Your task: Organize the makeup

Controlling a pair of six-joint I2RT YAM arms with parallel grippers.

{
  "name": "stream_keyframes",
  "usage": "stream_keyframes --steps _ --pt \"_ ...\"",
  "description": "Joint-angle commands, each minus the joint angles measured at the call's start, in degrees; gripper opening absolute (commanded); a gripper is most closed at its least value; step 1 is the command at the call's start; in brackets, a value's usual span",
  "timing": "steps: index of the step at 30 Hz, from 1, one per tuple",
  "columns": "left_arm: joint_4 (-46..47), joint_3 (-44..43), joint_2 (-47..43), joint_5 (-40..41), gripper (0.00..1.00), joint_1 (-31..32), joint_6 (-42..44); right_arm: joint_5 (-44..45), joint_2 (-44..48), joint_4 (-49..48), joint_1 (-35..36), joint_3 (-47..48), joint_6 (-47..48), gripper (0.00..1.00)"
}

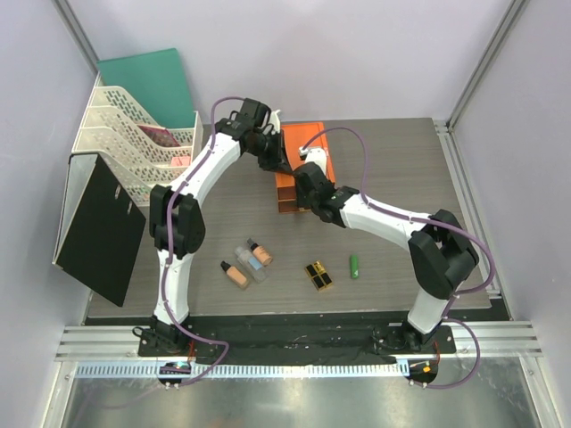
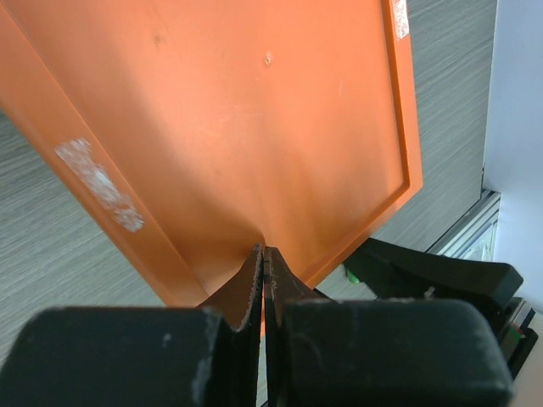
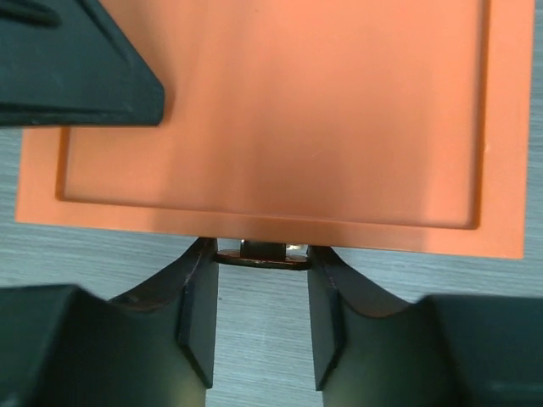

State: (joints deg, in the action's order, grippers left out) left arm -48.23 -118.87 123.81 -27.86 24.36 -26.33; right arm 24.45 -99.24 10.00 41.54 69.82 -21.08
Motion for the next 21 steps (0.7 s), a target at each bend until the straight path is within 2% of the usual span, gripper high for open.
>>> stream_keyframes --steps 1,2,3,6,21 --pt "-2.7 0.4 0.5 -1.1 0.00 -0.1 1.6 2.7 -0.8 -3.2 -0.5 2.8 -0.6 0.24" --pt "-2.6 0.7 0.5 -1.1 0.00 -0.1 1.7 3.0 -0.7 -3.2 -0.4 2.9 -0.9 0.19" --pt "-2.6 1.1 0.6 -1.1 0.00 -0.1 1.7 3.2 -0.6 -3.1 -0.4 2.8 -1.1 0.10" --pt "-2.7 1.4 1.0 -1.1 0.00 -0.1 1.8 2.9 0.2 -2.8 -0.4 1.8 -1.4 0.01" --pt "-3.5 1.2 3.2 0.3 0.00 -0.1 -0.3 -2.3 12.0 3.4 2.1 -10.5 -5.5 0.01"
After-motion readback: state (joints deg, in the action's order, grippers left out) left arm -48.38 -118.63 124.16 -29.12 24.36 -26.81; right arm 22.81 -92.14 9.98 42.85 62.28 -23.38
